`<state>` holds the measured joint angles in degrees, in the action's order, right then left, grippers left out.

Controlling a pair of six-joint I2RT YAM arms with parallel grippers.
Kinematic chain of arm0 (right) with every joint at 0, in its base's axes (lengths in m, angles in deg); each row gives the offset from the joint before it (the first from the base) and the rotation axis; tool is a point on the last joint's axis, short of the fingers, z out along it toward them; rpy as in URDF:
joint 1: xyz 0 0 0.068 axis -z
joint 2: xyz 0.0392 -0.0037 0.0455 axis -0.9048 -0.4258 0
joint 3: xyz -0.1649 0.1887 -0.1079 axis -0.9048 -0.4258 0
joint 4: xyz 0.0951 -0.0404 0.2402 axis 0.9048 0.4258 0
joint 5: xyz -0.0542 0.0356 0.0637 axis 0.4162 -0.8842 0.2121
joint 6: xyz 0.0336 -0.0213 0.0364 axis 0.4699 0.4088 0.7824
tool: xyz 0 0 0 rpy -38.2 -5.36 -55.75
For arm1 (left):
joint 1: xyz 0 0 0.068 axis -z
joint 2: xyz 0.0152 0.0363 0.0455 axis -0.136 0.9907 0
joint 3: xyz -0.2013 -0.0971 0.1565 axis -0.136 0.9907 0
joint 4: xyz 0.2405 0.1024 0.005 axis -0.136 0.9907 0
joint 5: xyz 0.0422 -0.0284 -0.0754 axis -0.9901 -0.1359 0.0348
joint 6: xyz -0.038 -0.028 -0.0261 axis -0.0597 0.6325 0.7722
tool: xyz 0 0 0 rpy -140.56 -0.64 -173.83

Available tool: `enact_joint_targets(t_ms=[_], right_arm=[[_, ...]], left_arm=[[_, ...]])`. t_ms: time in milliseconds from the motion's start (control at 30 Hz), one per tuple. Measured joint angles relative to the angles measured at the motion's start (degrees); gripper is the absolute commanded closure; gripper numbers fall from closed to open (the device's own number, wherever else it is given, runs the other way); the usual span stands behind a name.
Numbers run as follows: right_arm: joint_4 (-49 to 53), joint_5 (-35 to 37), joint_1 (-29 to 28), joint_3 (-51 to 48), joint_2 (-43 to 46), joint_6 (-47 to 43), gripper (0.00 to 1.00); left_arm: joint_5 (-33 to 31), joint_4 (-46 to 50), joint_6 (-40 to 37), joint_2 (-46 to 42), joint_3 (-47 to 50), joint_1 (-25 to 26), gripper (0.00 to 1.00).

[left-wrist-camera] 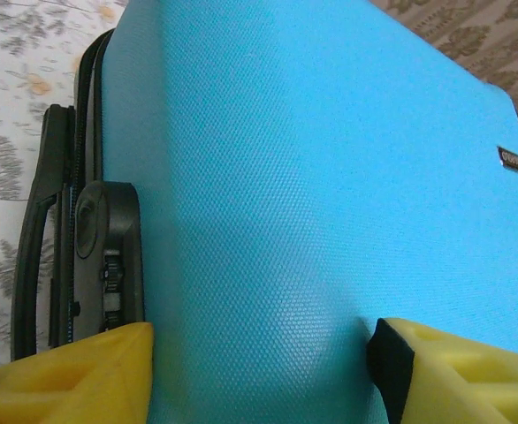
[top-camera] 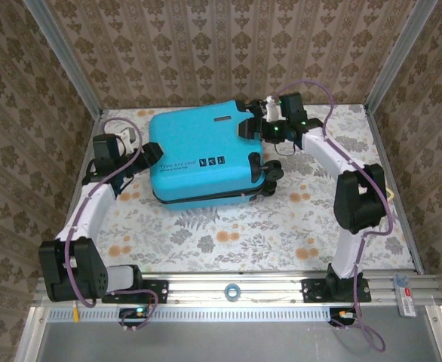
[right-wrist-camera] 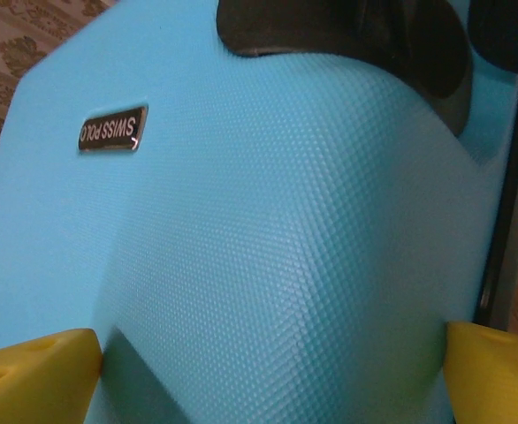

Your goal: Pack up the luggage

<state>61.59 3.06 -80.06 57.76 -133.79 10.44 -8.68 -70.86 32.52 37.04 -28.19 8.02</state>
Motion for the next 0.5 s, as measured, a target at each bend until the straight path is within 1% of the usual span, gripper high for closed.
enact_joint_targets(t_ms=[133, 233, 367, 500], right_arm=[[2.8, -0.5, -0.3, 10.9, -7.5, -0.1, 0.06], [3.8, -1.4, -0.4, 17.1, -12.0, -0.5, 0.05], [4.8, -2.7, -0.3, 19.1, -13.0, -0.7, 0.05], [5.1, -4.9, 0.5, 18.5, -11.6, -1.4, 0.05]], left_arm=[[-1.3, 2.3, -0.1, 0.5, -1.6, -0.7, 0.36], [-2.6, 6.6, -1.2, 1.9, -5.1, -1.1, 0.36], [-5.6, 13.9, -4.5, 3.1, -10.7, -0.9, 0.36], [-7.9, 17.8, -6.8, 3.1, -16.1, -0.5, 0.35]])
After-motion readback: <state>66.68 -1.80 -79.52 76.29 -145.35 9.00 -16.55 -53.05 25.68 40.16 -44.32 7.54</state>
